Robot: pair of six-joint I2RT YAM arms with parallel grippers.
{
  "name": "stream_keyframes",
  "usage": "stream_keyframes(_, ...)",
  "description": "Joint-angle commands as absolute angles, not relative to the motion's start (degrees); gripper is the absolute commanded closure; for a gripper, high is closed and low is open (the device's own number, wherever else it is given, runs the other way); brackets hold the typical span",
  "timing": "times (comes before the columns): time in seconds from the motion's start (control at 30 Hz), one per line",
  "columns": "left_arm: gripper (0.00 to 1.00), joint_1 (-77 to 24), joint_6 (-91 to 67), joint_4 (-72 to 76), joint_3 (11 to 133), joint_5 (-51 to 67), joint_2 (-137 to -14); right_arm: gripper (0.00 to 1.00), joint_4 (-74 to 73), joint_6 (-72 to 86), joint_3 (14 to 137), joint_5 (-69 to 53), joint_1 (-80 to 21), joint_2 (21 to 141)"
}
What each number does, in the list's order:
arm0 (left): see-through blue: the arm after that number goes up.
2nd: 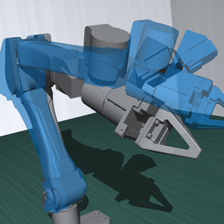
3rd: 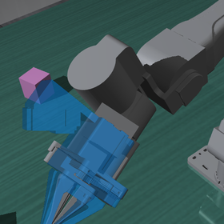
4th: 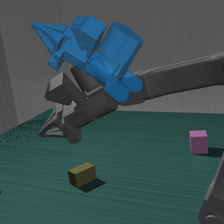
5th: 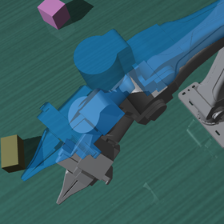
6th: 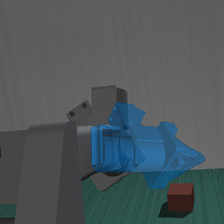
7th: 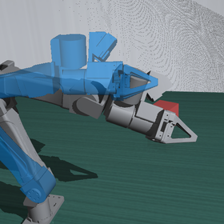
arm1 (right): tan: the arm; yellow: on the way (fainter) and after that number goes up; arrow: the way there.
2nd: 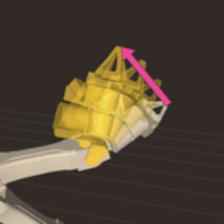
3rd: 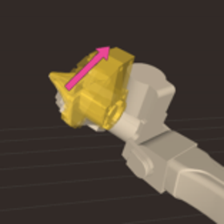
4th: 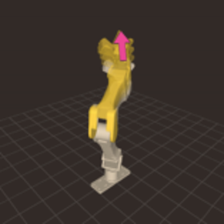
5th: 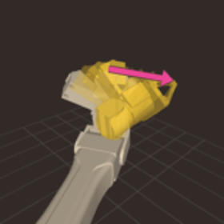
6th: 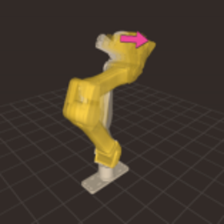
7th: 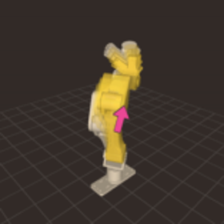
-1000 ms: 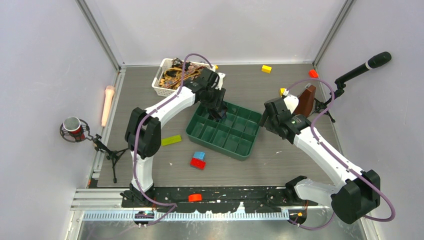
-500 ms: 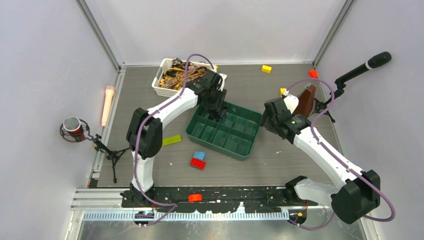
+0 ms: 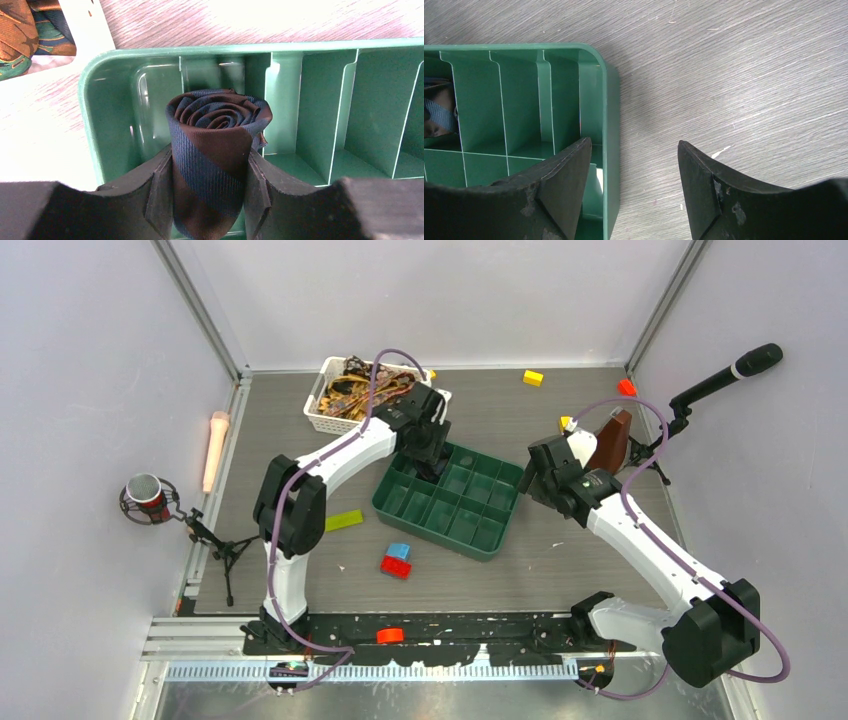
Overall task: Roll the ties
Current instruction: Place the tie in the storage box.
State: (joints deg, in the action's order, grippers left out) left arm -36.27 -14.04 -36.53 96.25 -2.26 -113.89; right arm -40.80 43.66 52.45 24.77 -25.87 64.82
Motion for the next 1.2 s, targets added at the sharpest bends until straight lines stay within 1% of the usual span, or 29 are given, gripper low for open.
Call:
stream_keyframes(0.0,0.89,-36.04,-12.56,-37.85,94.8,-4.74,-115.35,0.3,-40.34,43.9,52.56,25.4,-25.91,64.73)
stream_keyframes(0.2,0.89,-36.4,-13.42,-37.23,95.05,-2.83,-115.9,0.3,-40.36,44.01,52.47,25.52,-25.92,64.75)
stream_keyframes(0.43,0.89,-38.69,-13.54,-37.85,97.18,-3.31,-117.75,0.3,-40.41,44.09,52.32,25.57,-25.93,64.88)
stream_keyframes(0.57,0.86,-39.37,-13.62,-38.39,97.73,-4.01,-118.43,0.3,-40.36,44.09,52.21,25.58,-25.92,64.74)
stream_keyframes(0.63,0.8,-39.47,-13.71,-38.57,97.65,-4.33,-118.38,0.3,-40.4,44.1,52.14,25.58,-25.93,64.69)
stream_keyframes(0.8,0.59,-39.5,-13.62,-38.87,97.83,-5.18,-117.73,0.3,-40.39,43.95,52.12,25.58,-25.88,64.85)
stream_keyframes(0.87,0.53,-39.46,-13.62,-39.43,98.5,-5.19,-117.69,0.3,-40.41,43.97,52.12,25.58,-25.92,64.86)
stream_keyframes(1.0,0.45,-39.51,-13.62,-40.28,99.78,-4.87,-117.38,0.3,-40.39,44.04,52.03,25.64,-25.93,64.82)
stream_keyframes(1.17,0.39,-39.46,-13.65,-41.19,101.26,-4.08,-117.24,0.3,-40.42,43.89,51.94,25.9,-25.92,64.82)
